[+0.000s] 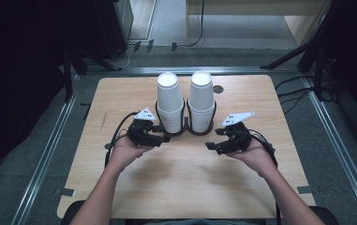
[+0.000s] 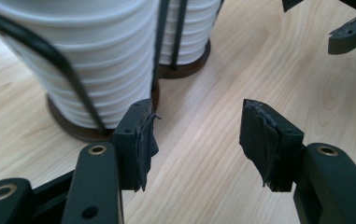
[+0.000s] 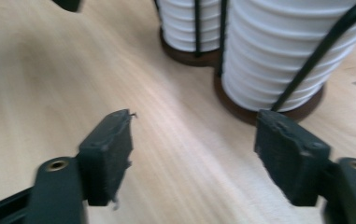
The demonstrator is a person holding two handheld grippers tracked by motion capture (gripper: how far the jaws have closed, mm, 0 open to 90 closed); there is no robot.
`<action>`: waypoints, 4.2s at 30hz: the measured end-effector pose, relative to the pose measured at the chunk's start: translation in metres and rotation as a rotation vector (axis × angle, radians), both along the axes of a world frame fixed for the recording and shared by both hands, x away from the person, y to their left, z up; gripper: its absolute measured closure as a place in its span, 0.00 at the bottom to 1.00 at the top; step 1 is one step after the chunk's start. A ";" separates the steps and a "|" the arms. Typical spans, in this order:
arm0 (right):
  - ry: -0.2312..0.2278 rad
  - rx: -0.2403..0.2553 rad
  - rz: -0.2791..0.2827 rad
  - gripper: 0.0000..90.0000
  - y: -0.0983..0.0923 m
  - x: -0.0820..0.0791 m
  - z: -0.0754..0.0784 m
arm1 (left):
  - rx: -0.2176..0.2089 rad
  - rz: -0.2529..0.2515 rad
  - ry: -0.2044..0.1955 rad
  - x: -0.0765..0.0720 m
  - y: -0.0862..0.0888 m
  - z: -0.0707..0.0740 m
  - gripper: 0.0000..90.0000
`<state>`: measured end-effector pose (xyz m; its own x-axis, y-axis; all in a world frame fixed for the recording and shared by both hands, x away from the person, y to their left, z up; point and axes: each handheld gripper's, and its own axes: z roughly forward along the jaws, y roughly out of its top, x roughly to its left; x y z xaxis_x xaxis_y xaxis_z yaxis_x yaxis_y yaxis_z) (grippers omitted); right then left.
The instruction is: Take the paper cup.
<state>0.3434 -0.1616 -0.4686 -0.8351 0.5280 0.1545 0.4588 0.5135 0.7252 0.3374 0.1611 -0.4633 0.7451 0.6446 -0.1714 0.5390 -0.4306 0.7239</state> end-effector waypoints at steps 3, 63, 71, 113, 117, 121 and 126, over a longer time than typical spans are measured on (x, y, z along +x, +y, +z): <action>0.019 0.013 0.019 0.41 -0.001 0.001 -0.001 | -0.012 -0.016 -0.003 0.002 -0.003 -0.001 0.54; 0.000 -0.025 0.025 0.34 -0.015 0.037 0.041 | -0.078 0.020 -0.020 0.037 -0.078 0.027 1.00; -0.022 -0.040 0.013 0.33 -0.018 0.050 0.064 | -0.046 0.076 -0.025 0.043 -0.082 0.028 1.00; -0.098 -0.142 0.013 0.16 0.061 0.112 0.130 | -0.013 0.097 -0.039 0.047 -0.089 0.026 1.00; -0.107 -0.142 0.016 0.22 0.064 0.113 0.131 | -0.014 0.097 -0.039 0.047 -0.090 0.026 1.00; -0.118 -0.148 0.025 0.25 0.065 0.112 0.132 | -0.011 0.098 -0.042 0.047 -0.090 0.026 1.00; -0.127 -0.169 0.015 0.27 0.068 0.111 0.135 | 0.007 0.098 -0.054 0.046 -0.091 0.026 1.00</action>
